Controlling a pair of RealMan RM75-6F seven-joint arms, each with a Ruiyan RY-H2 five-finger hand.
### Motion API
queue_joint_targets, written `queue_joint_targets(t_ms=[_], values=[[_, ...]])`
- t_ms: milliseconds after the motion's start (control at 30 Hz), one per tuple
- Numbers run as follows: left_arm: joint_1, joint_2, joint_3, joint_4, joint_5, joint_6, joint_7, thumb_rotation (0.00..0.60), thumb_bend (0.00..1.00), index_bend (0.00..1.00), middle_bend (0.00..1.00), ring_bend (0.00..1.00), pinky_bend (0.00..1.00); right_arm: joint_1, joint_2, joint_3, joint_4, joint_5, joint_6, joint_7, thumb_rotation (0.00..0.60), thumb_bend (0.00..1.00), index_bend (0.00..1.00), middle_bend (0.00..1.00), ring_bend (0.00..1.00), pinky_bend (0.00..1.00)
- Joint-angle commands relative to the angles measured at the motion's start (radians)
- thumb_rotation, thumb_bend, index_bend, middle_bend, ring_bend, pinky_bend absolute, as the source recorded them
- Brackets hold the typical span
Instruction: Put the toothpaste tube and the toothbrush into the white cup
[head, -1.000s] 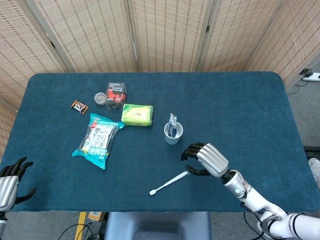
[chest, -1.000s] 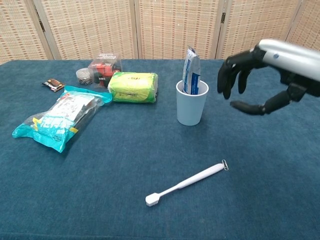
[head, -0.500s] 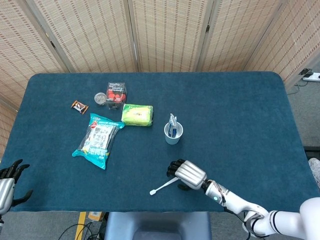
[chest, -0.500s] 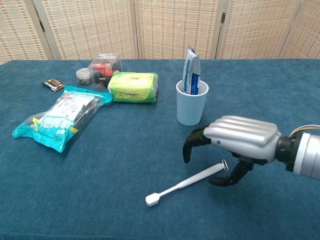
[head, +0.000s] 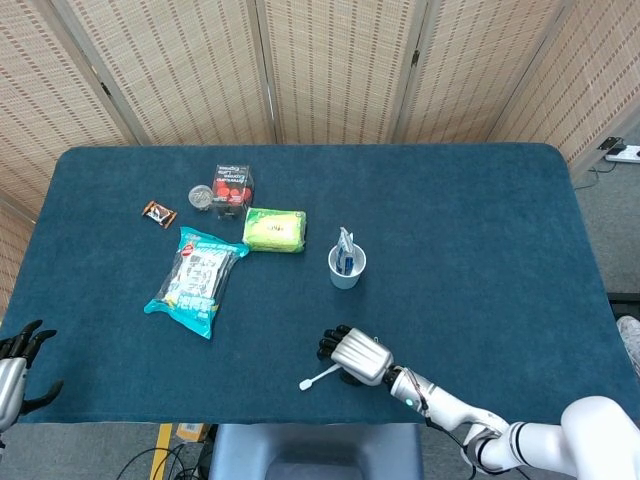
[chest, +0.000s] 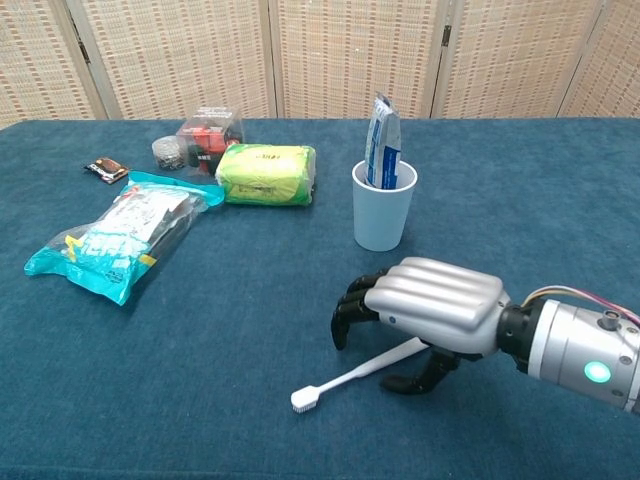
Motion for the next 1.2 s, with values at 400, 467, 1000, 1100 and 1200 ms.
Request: queue_joint_targets(t_ms=[400, 467, 1000, 1100, 1200], values=[[0.002, -0.003, 0.001, 0.011, -0.002, -0.002, -0.010, 0.600, 0.31, 0.21, 0.10, 0.19, 0.19, 0.009, -0.043, -0.007, 0.054, 0.001, 0.002, -0.013, 0.600, 0.27, 0.43, 0.32, 0.21, 0.30], [0.003, -0.004, 0.001, 0.015, -0.003, -0.003, -0.014, 0.600, 0.31, 0.21, 0.10, 0.19, 0.19, 0.010, -0.046, -0.009, 0.056, 0.000, 0.004, -0.011, 0.600, 0.27, 0.44, 0.32, 0.21, 0.30], [0.004, -0.009, 0.002, 0.033, -0.004, -0.009, -0.027, 0.600, 0.31, 0.21, 0.10, 0.19, 0.19, 0.015, -0.070, -0.010, 0.072, 0.004, 0.013, -0.006, 0.600, 0.32, 0.53, 0.36, 0.21, 0.30], [0.004, -0.010, 0.002, 0.033, -0.005, -0.010, -0.027, 0.600, 0.31, 0.21, 0.10, 0.19, 0.19, 0.015, -0.071, -0.012, 0.074, 0.003, 0.018, -0.007, 0.600, 0.33, 0.56, 0.36, 0.21, 0.30], [0.005, -0.010, 0.002, 0.033, -0.005, -0.010, -0.028, 0.600, 0.31, 0.21, 0.10, 0.19, 0.19, 0.013, -0.066, -0.014, 0.072, -0.003, 0.031, -0.004, 0.600, 0.34, 0.58, 0.38, 0.21, 0.30]])
